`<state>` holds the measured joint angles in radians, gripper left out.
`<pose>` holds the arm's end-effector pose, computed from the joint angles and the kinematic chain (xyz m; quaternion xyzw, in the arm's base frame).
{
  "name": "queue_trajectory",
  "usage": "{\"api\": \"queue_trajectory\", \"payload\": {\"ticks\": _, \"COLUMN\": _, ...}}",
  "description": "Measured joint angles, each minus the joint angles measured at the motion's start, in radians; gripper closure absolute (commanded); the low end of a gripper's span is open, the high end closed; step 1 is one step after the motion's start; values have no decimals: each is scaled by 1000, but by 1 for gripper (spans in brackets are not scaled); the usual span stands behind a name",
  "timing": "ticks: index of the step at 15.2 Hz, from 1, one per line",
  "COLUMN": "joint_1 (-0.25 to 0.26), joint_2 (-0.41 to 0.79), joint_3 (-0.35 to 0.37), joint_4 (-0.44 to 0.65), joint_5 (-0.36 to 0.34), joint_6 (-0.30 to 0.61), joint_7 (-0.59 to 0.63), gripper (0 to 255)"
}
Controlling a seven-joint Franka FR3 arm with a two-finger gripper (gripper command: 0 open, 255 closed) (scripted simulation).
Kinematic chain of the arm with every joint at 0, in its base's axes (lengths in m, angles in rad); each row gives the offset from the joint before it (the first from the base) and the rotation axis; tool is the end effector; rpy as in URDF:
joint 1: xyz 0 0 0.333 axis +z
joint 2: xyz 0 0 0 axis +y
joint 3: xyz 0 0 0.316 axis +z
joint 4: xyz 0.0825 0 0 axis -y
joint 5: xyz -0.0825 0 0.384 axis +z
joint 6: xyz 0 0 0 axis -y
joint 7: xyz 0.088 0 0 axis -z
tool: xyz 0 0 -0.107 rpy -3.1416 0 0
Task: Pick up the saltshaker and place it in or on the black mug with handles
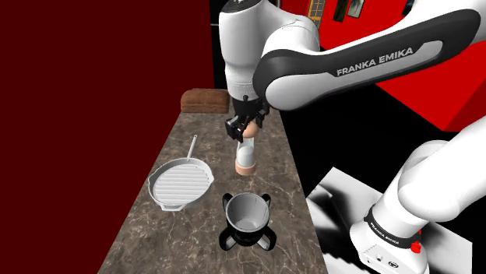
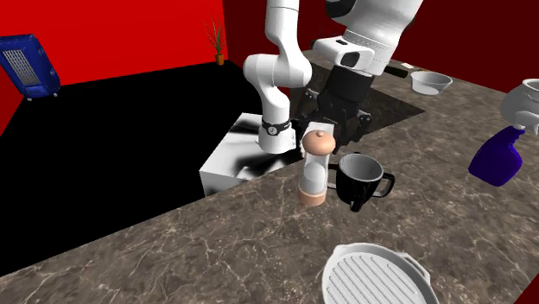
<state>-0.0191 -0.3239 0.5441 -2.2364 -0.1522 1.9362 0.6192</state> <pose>0.4007 0.2363 0.4830 0.9877 -0.0311 0.0707 0.1361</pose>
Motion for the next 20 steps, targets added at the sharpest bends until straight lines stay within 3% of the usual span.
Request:
{"api": "queue_trajectory", "payload": {"ticks": 17, "joint_1": -3, "joint_2": -26, "joint_3": -23, "joint_4": 202, "joint_5": 15, "joint_6": -218, "joint_7": -64, "gripper": 255}}
{"api": "queue_trajectory", "payload": {"ticks": 20, "joint_1": 16, "joint_2": -50, "joint_3": 0, "joint_4": 217, "joint_5": 35, "joint_6": -260, "joint_7": -35, "gripper": 255}}
